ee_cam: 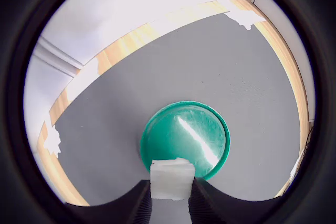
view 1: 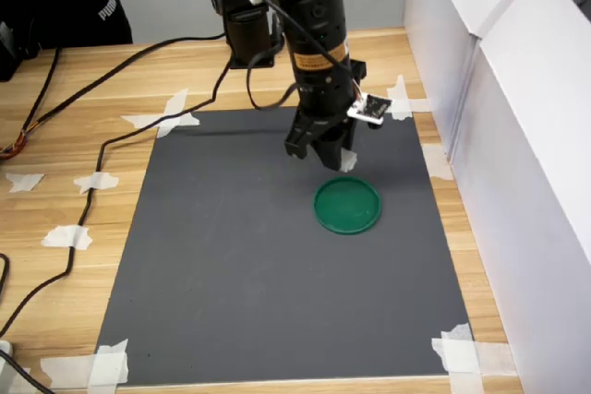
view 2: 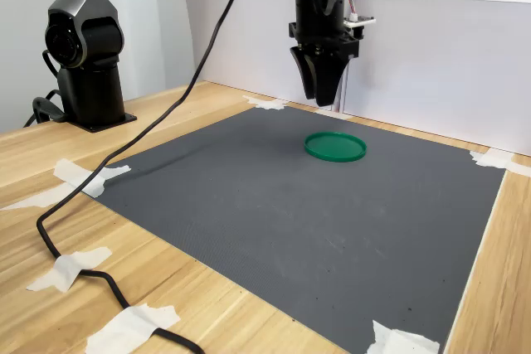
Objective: Grasp a white terminal and put it on the green lid.
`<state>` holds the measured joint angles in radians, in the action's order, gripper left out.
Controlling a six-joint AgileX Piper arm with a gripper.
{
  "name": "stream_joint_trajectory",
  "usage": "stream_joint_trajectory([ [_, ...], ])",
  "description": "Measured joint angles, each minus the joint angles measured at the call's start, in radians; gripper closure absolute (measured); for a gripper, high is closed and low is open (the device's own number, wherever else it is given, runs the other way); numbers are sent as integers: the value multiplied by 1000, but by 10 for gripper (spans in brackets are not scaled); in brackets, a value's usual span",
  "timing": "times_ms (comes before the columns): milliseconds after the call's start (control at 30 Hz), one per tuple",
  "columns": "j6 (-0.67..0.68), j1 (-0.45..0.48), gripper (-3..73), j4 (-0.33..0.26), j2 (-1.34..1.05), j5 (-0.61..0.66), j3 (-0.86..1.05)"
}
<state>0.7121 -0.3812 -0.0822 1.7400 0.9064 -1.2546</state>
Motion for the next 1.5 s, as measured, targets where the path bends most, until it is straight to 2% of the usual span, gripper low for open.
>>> stream_joint_trajectory([
  [500,0,-17,426,70,99,-63,-1],
  [600,0,-17,369,71,102,-77,-1],
  [733,-13,-17,217,71,102,-86,-1],
  [833,-31,-17,145,65,83,-86,-1],
  [1033,-83,-17,126,52,-33,-85,-1],
  [1133,-113,-5,169,37,-104,-107,25],
  [1200,-130,21,232,28,-161,-140,68],
  [1400,-155,157,525,22,-355,-222,234],
  [1500,-156,237,661,1,-469,-244,322],
])
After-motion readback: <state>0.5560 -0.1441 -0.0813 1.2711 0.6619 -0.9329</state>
